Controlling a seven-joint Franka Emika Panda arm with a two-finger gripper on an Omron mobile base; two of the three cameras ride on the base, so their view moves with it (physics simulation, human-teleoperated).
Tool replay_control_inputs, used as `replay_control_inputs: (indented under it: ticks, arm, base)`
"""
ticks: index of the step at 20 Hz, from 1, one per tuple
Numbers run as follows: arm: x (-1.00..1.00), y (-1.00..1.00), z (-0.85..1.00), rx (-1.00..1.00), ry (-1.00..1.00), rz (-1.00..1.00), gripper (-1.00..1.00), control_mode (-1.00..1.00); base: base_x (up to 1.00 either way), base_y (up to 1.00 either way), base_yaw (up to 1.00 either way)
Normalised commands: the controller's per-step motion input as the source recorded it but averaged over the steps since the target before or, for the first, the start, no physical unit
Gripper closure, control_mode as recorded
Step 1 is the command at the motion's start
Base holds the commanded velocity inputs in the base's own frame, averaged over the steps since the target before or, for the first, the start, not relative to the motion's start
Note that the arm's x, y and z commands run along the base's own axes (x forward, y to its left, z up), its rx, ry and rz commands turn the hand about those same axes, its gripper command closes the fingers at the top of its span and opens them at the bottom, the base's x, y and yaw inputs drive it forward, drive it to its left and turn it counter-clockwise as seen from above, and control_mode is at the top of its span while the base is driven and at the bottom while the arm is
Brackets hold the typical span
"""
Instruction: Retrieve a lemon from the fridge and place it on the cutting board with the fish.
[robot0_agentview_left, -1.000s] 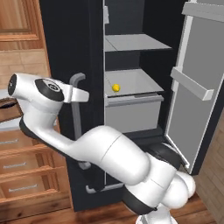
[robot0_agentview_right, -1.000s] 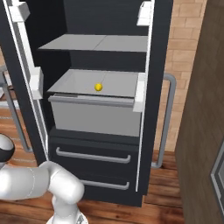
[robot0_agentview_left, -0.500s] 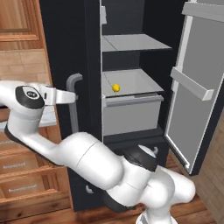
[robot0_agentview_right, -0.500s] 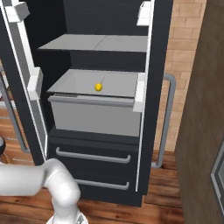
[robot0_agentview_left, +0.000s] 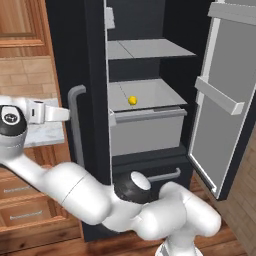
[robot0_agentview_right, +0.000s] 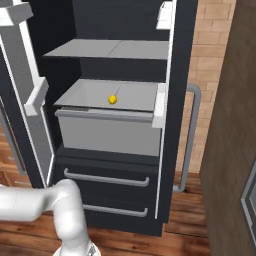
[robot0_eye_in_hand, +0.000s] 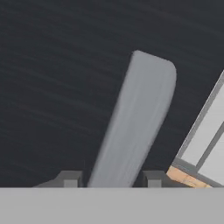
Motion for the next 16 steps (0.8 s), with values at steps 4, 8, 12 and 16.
replay_control_inputs:
  ticks: [4,8,12,16]
  arm:
    - [-0.92,0.00,0.11,-0.05,0.04,-0.10,1.00,-1.00]
    - [-0.90,0.00,0.02,-0.09,0.07,-0.06,1.00,-1.00]
    - [-0.83,-0.11,0.02,-0.02,0.14,-0.17,-1.00,-1.00]
    - [-1.00,-0.26,0.00,0.00,0.08,-0.23,-1.00,-1.00]
  base:
    - [0.00,0.00,0.00]
    - [0.00,0.00,0.00]
    - [0.00,0.00,0.00]
    - [0.00,0.00,0.00]
